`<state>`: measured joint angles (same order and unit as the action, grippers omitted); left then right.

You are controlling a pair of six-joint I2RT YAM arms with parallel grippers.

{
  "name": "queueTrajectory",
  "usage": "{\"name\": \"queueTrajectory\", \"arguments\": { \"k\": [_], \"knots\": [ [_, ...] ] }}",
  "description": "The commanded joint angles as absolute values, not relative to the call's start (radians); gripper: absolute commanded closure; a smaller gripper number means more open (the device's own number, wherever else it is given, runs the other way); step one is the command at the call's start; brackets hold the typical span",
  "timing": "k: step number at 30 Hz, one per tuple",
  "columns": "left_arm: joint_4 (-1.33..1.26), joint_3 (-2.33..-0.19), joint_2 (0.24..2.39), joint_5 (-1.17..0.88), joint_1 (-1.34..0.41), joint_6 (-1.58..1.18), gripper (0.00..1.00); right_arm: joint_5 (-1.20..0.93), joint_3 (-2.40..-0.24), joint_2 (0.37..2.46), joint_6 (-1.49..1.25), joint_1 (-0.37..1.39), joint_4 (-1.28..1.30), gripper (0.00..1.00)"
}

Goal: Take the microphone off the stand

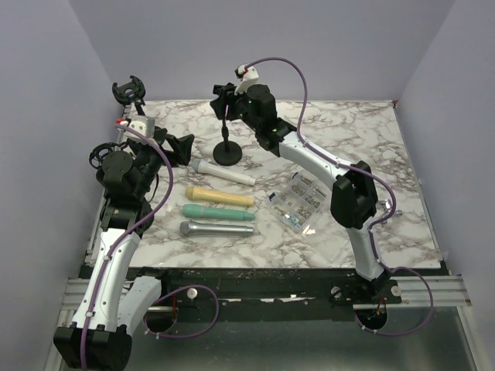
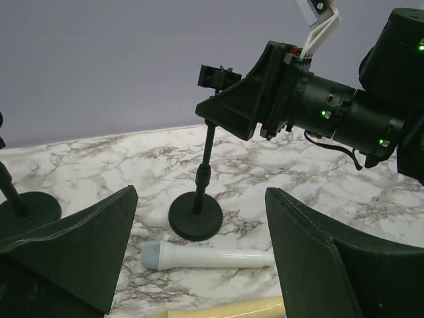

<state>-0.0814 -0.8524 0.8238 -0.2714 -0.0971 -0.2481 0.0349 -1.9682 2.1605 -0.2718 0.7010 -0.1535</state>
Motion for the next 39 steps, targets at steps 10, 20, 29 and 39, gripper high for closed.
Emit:
{"name": "queueTrajectory", "arguments": {
  "k": [10,20,29,39],
  "knots": [
    [-0.110,-0.841,0.818,-0.297,-0.083,-0.263,0.19,0.109,-1.934,2.178,-0.157,0.722,-0.138,0.91],
    [-0.116,-0.839,0.825,-0.310,-0.080,-0.273,0.19,0.173,-1.682,2.151,-0.088,0.773,-0.209,0.99],
    [-0.120,-0.839,0.840,-0.318,-0.078,-0.281,0.19,0.202,-1.641,2.169,-0.079,0.778,-0.236,0.93],
    [-0.119,-0.839,0.851,-0.318,-0.079,-0.278,0.19,0.204,-1.637,2.174,-0.084,0.778,-0.244,0.89]
  ]
}}
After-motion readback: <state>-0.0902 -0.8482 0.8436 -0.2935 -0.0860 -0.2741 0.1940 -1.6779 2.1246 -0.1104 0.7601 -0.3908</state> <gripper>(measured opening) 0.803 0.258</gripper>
